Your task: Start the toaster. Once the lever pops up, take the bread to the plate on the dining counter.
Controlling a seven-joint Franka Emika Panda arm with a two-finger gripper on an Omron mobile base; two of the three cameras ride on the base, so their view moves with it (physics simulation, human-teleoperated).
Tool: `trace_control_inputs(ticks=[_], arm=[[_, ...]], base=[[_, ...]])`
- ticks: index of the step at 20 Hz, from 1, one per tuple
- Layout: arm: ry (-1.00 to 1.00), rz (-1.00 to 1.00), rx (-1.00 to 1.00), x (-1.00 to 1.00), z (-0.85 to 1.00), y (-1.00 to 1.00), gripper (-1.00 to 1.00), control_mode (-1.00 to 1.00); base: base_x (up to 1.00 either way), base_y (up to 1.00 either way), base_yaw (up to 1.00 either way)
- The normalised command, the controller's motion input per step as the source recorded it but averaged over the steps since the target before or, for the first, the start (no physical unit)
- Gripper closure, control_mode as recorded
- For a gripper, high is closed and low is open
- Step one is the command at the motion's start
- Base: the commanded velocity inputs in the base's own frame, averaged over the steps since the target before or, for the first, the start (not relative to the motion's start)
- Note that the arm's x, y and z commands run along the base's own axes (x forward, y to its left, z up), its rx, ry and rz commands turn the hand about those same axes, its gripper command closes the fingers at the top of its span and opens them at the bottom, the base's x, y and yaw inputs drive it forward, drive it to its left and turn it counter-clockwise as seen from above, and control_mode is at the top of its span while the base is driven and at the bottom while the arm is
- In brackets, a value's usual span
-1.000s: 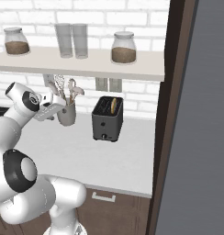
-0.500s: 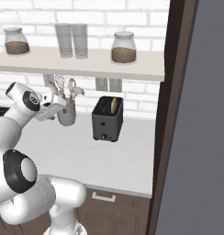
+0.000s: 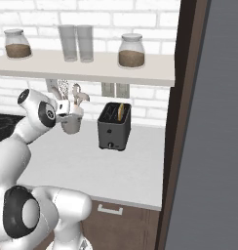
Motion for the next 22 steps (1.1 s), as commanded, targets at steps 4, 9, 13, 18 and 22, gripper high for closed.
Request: trace_control_inputs(ticks=[4,9,13,18,22], arm=[[-0.39,0.00,0.21,-0.10,0.29,-0.58,-1.00,-1.00],[-0.36,0.00,0.17,-0.14,0.39,-0.63,-1.00,-1.00],[-0.23,0.00,0.15,-0.01,0.43,-0.64,-1.00,-1.00],[0.09,0.01,0.23,0.08,0.17,-0.57,-1.00,-1.00],[0.07,0.00,0.08,0.10,0.02,-0.25,-1.00,-1.00]], base=[[0.00,0.00,0.00],[0.00,0.00,0.00],[0.00,0.00,0.00],[0.00,0.00,0.00],[0.00,0.00,0.00]])
